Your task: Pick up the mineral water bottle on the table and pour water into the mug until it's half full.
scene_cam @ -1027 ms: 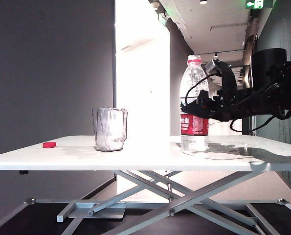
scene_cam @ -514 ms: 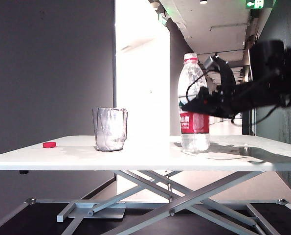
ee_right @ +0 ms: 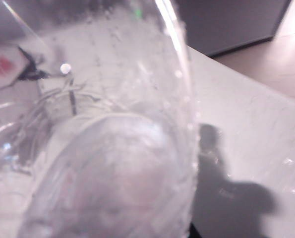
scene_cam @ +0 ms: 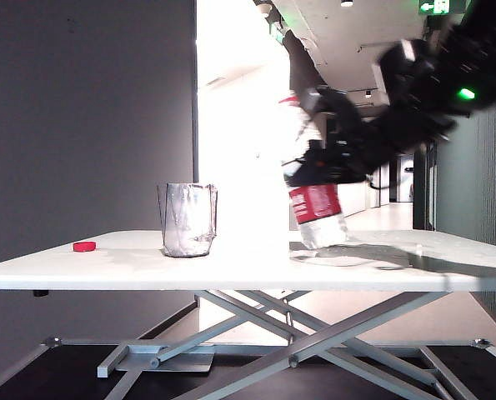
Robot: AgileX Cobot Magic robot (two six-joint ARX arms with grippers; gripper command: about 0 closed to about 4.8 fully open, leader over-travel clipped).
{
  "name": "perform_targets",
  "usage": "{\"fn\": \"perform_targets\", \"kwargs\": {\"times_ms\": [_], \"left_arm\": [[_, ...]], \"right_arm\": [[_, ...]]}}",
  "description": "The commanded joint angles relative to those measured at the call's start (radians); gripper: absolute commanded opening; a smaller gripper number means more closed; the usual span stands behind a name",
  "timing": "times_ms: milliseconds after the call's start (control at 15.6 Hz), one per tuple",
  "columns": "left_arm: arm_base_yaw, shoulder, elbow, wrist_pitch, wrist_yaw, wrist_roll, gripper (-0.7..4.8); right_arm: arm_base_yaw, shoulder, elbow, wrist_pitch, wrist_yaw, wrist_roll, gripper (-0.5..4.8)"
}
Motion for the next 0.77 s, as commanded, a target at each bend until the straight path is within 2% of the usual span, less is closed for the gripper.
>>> {"fn": "perform_targets", "kwargs": {"times_ms": [64,257,578,770], "left_arm": [[0.000,0.001,0.001,-0.002,0.004,0.005,-0.05],[0.000,0.001,0.001,-0.002,0.003,0.005,-0.05],[0.000,0.001,0.001,-0.002,0.003,0.005,-0.05],[0.000,0.001,0.001,-0.002,0.003,0.005,-0.05]], "right_arm": [[0.068,-0.015,0.080,-0.088,0.177,-0.149,2.02],[0.137,-0.015,0.140,-0.177,0.401,-0.232,2.02],[0.193,-0.015,0.155,-0.196,0.574,-0.361,2.02],[0.222,-0.014,0.155,-0.190,0.624,-0.453,2.02]]}}
